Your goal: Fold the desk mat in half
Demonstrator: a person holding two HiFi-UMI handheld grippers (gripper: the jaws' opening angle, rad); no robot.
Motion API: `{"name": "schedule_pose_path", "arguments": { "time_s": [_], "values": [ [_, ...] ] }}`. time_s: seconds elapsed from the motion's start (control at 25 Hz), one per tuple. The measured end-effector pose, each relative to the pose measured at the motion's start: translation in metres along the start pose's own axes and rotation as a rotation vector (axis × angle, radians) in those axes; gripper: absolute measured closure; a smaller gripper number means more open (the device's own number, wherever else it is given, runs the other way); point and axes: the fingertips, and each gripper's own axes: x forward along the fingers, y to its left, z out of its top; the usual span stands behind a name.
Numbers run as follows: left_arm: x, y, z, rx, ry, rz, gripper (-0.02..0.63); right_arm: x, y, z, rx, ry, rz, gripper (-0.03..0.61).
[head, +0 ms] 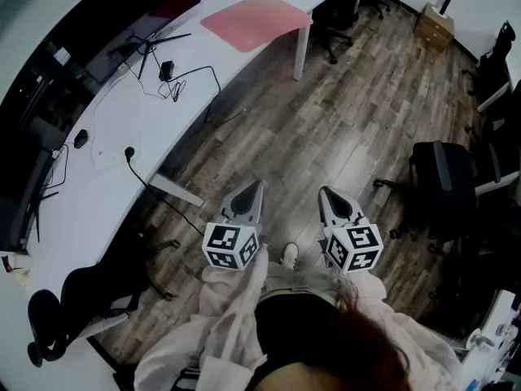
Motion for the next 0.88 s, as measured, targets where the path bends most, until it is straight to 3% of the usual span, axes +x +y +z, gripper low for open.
{"name": "schedule_pose_path", "arguments": {
  "time_s": [0.52,0.88],
  "values": [
    [0.019,-0.017,-0.005,0.022,0.012,0.041,0.589,0.009,-0.03,0.002,0.062,-0.031,-0.016,0.565],
    [0.036,-0.018,-0.02,-0.01,0.05,0.047,0.589,0.016,-0.034,-0.009,0.08,-0.004,0.013,0.565]
  ]
}}
